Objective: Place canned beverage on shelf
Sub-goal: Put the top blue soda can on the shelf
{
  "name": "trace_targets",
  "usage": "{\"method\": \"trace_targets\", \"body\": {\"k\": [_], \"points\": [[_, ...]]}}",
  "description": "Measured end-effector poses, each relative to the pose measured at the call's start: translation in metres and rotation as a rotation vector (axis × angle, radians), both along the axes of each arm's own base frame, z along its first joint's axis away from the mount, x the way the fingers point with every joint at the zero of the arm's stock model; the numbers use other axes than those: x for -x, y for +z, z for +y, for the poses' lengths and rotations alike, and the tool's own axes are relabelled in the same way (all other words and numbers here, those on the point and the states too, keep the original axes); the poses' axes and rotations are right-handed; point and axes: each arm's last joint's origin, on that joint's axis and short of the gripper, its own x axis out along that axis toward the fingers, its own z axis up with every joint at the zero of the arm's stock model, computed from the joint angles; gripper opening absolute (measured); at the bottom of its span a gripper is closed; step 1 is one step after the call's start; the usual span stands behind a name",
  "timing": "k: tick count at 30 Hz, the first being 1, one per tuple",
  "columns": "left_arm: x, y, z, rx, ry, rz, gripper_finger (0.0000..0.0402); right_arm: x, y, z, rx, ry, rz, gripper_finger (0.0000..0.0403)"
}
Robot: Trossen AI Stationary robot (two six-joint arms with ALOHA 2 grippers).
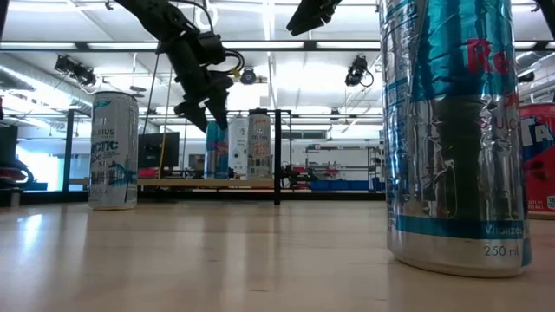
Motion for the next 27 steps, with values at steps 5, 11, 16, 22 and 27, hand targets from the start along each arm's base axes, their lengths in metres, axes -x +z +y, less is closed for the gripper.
{"method": "trace_targets", "body": {"k": [5, 11, 16, 22, 27], "points": [[0.0016, -0.0006, 0.0004, -0.012, -0.033, 0.022, 0.0314, -0.0001, 0.0, 0.0001, 0.0, 0.0, 0.0, 0.0334], [0.003, -0.0001, 0.0028, -0.051, -0.087, 0.041, 0.0313, -0.0001, 0.0, 0.0003, -0.008, 0.009, -0.004, 0.0334], [0.0055, 0.0, 0.0056, -0.074, -0.119, 0.056, 0.0294, -0.0006, 0.0, 0.0015, -0.028, 0.043, -0.012, 0.0334], [0.008, -0.0002, 0.007, -0.073, -0.181, 0.053, 0.0257, -0.0006, 0.0, 0.0015, -0.028, 0.043, -0.012, 0.0334], [0.0068, 0.0, 0.006, -0.091, -0.279, 0.047, 0.0243, -0.0006, 0.0, 0.0015, -0.028, 0.043, -0.012, 0.0334]]}}
